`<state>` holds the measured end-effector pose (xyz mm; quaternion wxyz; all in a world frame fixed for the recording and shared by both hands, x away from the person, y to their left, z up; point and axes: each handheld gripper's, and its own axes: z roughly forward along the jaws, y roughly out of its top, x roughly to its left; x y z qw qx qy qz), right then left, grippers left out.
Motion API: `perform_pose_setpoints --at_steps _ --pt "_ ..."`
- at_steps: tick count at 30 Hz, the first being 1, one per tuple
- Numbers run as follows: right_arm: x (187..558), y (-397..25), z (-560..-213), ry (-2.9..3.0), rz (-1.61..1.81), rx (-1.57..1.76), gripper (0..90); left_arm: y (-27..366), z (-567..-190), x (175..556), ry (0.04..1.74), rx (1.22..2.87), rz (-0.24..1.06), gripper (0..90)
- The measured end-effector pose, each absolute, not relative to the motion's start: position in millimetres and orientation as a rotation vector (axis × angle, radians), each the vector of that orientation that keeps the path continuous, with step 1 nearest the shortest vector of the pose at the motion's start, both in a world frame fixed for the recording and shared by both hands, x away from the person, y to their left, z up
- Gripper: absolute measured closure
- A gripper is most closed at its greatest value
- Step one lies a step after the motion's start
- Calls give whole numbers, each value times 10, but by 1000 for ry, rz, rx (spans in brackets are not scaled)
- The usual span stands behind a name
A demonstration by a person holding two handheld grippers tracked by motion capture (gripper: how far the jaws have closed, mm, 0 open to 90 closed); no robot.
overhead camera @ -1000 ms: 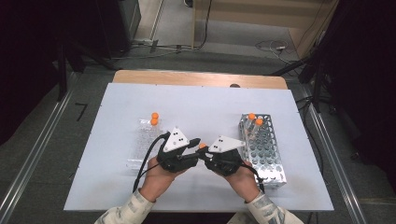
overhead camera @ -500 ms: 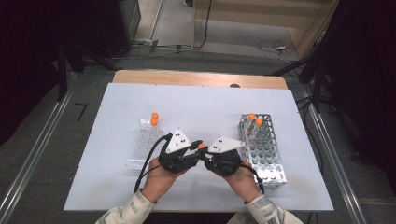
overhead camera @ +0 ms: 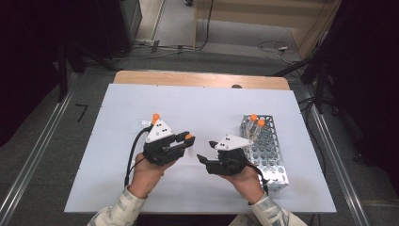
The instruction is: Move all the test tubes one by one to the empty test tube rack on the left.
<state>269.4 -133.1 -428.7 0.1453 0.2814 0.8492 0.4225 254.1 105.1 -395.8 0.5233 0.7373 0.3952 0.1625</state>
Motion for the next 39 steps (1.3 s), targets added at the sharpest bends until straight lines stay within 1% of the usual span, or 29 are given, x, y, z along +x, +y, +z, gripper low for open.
perform_pose_setpoints --at_steps 7,9,13,18,28,31,39 --pt "2681 -1370 -4260 2428 1218 824 308 1324 -3876 2577 1008 1728 428 699" --pt "2682 -1381 -4256 2419 1217 829 284 1396 -3870 2592 1028 1724 440 699" --pt "2690 -1409 -4253 2413 1218 849 265 1527 -3826 2590 1055 1696 464 699" --pt "2689 -1429 -4246 2399 1220 852 263 1662 -3771 2573 1073 1665 492 699" --pt "2684 -1437 -4241 2390 1220 863 264 1811 -3769 2591 1122 1647 551 699" --pt "2687 -1445 -4242 2384 1223 868 266 1824 -3767 2590 1129 1642 562 699" --pt "2688 -1468 -4232 2375 1230 872 271 1824 -3793 2603 1157 1663 638 699"
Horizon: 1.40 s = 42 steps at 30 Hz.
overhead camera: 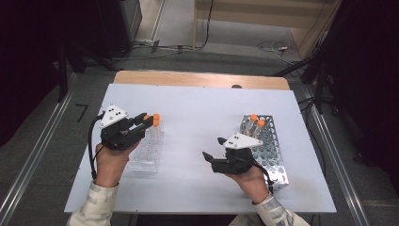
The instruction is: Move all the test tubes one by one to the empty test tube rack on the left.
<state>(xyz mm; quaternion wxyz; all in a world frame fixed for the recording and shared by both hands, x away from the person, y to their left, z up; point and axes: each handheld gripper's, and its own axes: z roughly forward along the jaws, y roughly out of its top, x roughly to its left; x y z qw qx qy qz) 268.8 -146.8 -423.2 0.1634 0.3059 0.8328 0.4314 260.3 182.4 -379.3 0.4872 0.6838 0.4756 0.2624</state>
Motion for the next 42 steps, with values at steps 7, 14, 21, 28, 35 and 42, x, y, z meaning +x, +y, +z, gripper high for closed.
perform_pose_setpoints --at_steps 7,14,21,28,35,42 --pt "2692 -1476 -4236 2372 1229 875 277 1801 -3883 2662 1174 1682 622 698" --pt "2691 -1479 -4235 2370 1230 876 278 1715 -3982 2711 1200 1736 632 697" --pt "2691 -1480 -4238 2370 1231 877 278 1647 -4042 2740 1247 1771 635 695" --pt "2689 -1481 -4238 2370 1230 878 279 1653 -4040 2739 1270 1772 637 647" --pt "2689 -1484 -4237 2369 1231 878 280 1638 -4016 2717 1258 1764 641 625" --pt "2685 -1502 -4223 2362 1237 878 280 1622 -3985 2691 1247 1744 647 595"
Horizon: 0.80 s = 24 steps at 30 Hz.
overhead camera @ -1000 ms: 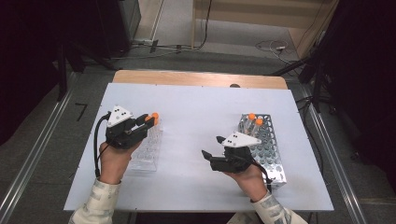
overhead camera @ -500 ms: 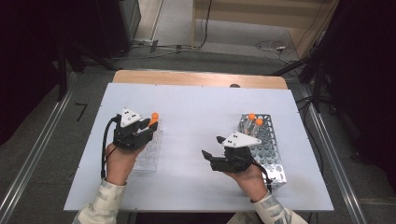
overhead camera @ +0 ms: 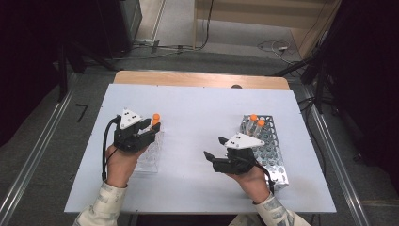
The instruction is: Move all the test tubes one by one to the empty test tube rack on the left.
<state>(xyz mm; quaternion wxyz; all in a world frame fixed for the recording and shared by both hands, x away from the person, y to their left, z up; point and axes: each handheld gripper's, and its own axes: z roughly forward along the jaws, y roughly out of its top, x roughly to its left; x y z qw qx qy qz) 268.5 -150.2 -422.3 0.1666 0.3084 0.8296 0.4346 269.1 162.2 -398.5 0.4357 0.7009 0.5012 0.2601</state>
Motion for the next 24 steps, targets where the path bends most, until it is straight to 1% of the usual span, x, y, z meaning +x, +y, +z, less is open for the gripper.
perform_pose_setpoints --at_steps 3,8,12,15,19,24 --pt "2684 -1514 -4212 2355 1244 878 281 1620 -3964 2674 1240 1729 648 562" --pt "2682 -1589 -4147 2327 1257 894 285 1585 -3929 2643 1224 1706 632 463" --pt "2690 -1665 -4100 2305 1262 907 285 1522 -3920 2634 1215 1706 616 364" --pt "2699 -1725 -4085 2291 1254 919 285 1473 -3925 2634 1214 1723 617 271" --pt "2696 -1835 -4070 2262 1239 935 287 1428 -3937 2632 1205 1725 598 226" --pt "2702 -2001 -4042 2225 1234 960 291 1369 -3955 2630 1190 1739 592 208"
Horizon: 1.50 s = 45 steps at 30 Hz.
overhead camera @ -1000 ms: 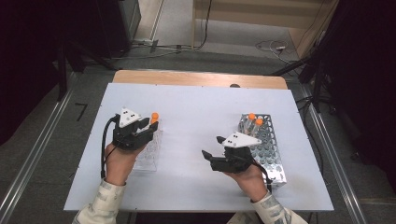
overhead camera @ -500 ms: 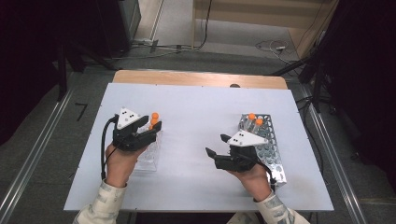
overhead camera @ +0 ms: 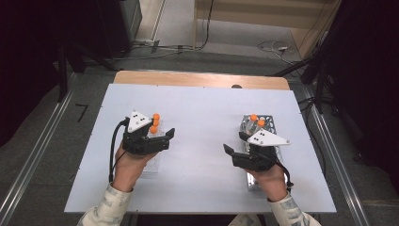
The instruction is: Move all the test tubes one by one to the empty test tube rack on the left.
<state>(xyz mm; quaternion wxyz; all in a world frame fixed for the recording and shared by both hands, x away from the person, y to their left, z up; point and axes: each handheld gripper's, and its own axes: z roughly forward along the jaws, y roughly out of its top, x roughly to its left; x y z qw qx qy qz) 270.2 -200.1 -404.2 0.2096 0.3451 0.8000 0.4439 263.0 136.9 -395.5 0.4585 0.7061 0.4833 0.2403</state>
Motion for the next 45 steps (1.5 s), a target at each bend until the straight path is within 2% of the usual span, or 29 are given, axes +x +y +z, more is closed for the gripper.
perform_pose_setpoints --at_steps 17,32,45 --pt "2739 -2363 -3990 2137 1205 1048 298 1321 -3958 2619 1172 1735 583 178" --pt "3075 -2616 -4189 2046 1065 1155 328 1275 -3975 2622 1166 1742 584 178" --pt "3377 -2672 -4307 2142 1013 1159 522 1260 -3986 2625 1164 1747 582 178"
